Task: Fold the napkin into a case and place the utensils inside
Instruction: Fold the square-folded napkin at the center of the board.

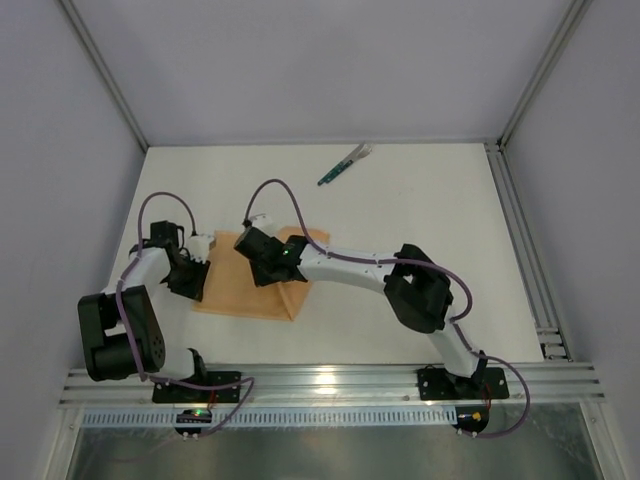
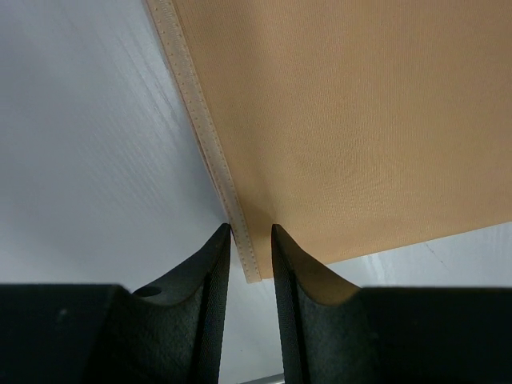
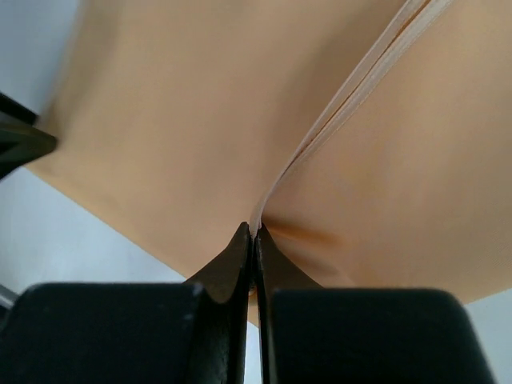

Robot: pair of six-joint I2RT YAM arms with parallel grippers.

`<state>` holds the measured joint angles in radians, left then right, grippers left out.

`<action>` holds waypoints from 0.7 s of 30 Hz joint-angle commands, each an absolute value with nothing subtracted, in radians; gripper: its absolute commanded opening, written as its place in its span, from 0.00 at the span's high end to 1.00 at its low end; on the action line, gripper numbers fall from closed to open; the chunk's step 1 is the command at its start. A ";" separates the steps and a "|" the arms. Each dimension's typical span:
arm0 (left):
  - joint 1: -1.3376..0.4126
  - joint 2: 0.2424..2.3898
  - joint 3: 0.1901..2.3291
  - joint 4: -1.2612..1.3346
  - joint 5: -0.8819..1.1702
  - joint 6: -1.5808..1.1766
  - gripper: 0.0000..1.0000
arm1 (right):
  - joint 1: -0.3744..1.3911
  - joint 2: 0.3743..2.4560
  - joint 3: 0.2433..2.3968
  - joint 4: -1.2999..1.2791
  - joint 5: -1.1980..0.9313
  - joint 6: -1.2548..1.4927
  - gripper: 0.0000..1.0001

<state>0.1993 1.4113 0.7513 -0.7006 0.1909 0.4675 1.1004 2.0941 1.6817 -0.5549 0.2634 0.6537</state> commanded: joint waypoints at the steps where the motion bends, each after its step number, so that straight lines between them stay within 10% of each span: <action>1: 0.207 1.428 0.765 -0.707 0.227 0.456 0.71 | 1.130 2.164 1.810 -0.440 0.172 0.607 0.96; 21: 0.224 1.509 0.792 -0.709 0.218 0.445 0.78 | 1.170 2.310 1.907 -0.057 -0.032 0.629 0.96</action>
